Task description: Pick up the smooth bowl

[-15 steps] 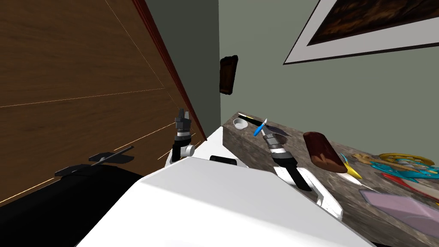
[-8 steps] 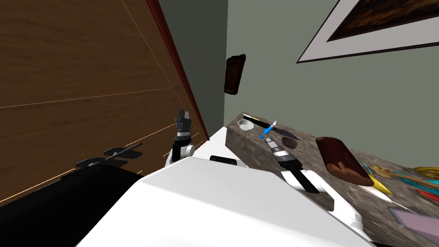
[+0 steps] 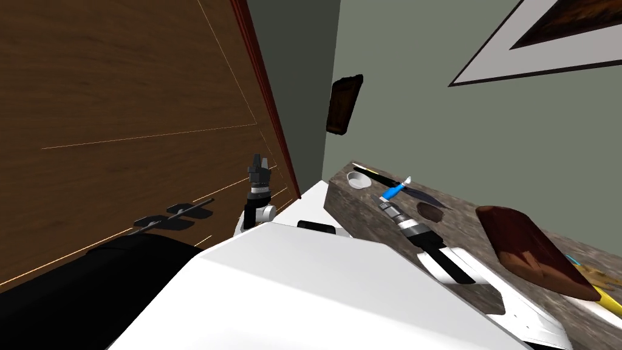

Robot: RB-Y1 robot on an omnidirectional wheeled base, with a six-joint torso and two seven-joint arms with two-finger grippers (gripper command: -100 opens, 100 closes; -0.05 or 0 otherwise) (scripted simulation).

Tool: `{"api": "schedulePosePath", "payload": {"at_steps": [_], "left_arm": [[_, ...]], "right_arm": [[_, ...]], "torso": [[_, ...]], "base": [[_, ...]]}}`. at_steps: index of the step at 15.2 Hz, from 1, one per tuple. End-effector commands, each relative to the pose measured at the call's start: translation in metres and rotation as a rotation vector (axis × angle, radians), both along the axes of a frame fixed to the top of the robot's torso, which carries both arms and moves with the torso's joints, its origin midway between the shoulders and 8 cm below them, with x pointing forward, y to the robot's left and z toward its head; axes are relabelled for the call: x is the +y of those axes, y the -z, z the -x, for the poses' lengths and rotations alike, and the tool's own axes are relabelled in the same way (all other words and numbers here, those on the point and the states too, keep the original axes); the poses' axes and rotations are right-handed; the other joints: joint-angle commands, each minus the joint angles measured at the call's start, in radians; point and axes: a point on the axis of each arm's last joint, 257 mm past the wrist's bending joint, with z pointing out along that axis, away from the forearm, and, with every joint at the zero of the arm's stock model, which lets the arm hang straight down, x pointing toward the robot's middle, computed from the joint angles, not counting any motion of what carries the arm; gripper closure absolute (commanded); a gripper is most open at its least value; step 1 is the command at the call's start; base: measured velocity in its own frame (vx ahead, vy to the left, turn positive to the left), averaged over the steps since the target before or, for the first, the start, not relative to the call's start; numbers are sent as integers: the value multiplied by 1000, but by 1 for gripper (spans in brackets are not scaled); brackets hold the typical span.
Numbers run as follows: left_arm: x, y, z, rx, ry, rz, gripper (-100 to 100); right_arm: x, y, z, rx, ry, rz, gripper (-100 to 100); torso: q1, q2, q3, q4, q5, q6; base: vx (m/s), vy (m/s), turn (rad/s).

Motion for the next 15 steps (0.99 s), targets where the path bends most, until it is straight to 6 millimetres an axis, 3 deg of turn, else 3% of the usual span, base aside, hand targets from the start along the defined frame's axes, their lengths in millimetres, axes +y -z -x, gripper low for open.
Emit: {"api": "schedulePosePath", "payload": {"at_steps": [1,2,4,7,10,11,12,14,15], "left_arm": [[0,0,0,0,0,0,0],[0,0,0,0,0,0,0],[0,0,0,0,0,0,0],[0,0,0,0,0,0,0],[0,0,0,0,0,0,0],[0,0,0,0,0,0,0],[0,0,0,0,0,0,0],[0,0,0,0,0,0,0],[0,0,0,0,0,0,0]], "right_arm": [[-14,11,2,31,-9,75,-100],[-31,25,10,64,-6,148,-100],[-34,25,9,72,-16,168,-100],[-74,49,25,145,-23,331,-100],[-100,56,32,189,-45,443,-100],[-100,56,32,189,-45,443,-100],[-116,61,38,218,-65,524,-100],[-123,63,40,227,-57,531,-100],[-142,66,47,260,-76,614,-100]], "torso": [[0,0,0,0,0,0],[0,0,0,0,0,0],[1,0,0,0,0,0],[0,0,0,0,0,0],[2,-1,0,0,0,0],[1,-1,0,0,1,0],[0,0,0,0,0,0],[-1,1,0,0,0,0],[-2,1,1,0,-1,0]], "base": [[35,94,150],[40,112,202],[28,96,84],[37,96,147],[43,114,161],[28,60,26],[28,62,122],[21,61,91],[26,64,117]]}}
